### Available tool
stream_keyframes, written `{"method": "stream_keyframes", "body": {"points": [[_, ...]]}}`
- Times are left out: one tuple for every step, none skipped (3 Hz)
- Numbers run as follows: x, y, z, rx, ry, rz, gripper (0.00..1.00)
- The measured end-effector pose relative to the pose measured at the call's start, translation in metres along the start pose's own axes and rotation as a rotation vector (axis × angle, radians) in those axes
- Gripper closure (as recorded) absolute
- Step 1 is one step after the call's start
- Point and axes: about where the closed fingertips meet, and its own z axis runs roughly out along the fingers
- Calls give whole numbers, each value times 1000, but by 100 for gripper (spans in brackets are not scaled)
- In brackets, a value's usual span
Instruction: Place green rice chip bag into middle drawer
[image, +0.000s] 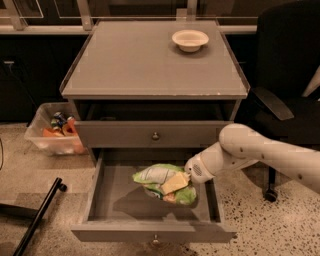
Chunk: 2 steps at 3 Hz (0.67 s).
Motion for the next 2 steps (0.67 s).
{"method": "stream_keyframes", "body": {"points": [[8, -27, 64, -32, -34, 49, 100], [9, -56, 126, -20, -78, 102, 100]]}}
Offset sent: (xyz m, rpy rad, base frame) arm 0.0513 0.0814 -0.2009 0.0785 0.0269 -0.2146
